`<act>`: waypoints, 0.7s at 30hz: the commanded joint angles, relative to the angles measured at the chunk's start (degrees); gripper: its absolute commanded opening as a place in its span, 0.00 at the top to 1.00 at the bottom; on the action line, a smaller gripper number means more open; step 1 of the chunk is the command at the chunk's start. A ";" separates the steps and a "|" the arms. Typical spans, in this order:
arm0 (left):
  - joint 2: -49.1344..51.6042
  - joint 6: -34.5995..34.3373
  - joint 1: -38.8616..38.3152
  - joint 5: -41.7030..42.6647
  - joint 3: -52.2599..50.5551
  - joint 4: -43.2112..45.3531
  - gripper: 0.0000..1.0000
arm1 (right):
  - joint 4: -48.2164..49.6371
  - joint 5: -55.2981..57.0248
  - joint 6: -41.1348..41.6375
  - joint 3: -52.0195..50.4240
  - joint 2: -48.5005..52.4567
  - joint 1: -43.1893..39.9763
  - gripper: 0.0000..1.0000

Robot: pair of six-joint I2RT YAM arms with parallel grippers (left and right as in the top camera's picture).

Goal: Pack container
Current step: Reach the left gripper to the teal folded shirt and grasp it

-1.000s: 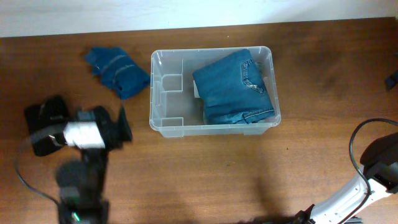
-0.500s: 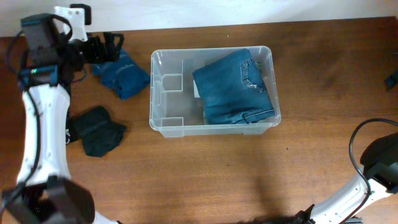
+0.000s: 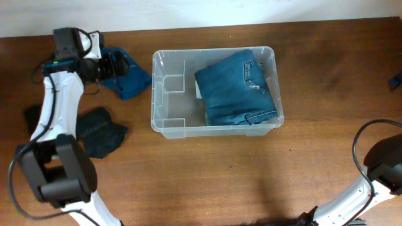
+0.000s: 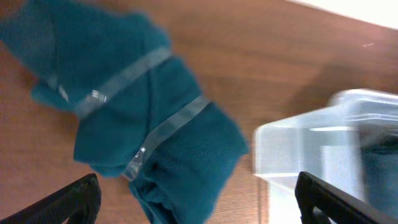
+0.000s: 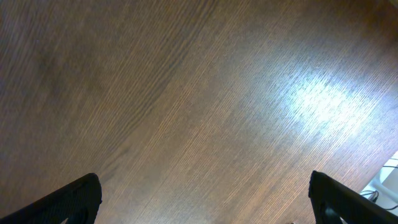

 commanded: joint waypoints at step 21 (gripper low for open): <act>12.79 -16.26 -1.44 -3.54 1.70 3.58 0.99 | 0.04 0.70 0.48 -0.26 -1.33 -0.11 0.01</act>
